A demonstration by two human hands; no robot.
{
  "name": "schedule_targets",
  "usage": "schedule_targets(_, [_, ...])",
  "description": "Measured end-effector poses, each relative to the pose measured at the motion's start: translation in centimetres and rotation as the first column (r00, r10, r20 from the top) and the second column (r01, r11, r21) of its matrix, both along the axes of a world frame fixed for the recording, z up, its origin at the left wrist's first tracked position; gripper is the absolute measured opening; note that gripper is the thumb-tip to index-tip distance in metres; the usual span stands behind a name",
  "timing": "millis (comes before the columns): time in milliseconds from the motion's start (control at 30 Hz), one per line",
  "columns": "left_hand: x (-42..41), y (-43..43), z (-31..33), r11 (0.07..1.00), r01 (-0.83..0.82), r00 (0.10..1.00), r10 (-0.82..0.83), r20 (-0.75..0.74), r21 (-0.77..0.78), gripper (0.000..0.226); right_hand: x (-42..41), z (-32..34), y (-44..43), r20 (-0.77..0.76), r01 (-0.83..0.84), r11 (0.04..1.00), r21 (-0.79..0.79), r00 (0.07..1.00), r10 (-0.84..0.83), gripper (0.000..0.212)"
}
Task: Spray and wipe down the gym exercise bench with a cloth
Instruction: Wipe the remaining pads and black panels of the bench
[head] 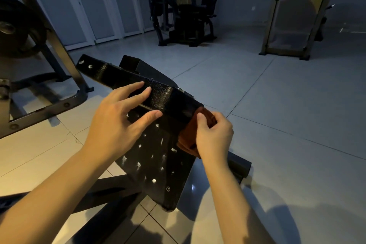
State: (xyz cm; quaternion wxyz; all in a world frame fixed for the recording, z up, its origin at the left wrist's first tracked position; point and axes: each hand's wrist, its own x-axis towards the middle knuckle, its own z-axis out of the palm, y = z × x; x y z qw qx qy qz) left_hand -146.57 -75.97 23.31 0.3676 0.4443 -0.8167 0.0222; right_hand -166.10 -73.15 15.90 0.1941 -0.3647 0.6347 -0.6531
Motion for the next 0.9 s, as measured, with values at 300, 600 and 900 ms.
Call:
schedule_targets(300, [-0.2,0.0,-0.3,1.000,-0.006,1.000,0.006,-0.017,-0.001,0.063,1.7,2.4,0.4,-0.117,-0.049,0.987,-0.153,0.993,0.031,0.012])
schedule_targets(600, [-0.4,0.2,-0.6,1.000,-0.012,0.999,0.012,-0.039,0.013,0.061,0.7,1.8,-0.4,0.103,-0.004,0.997,-0.076,0.995,0.012,0.008])
schedule_targets(900, [-0.5,0.4,-0.7,0.999,-0.027,0.998,0.028,-0.055,0.018,0.061,-0.7,0.7,-1.3,0.078,0.044,0.999,-0.004,0.996,-0.044,0.011])
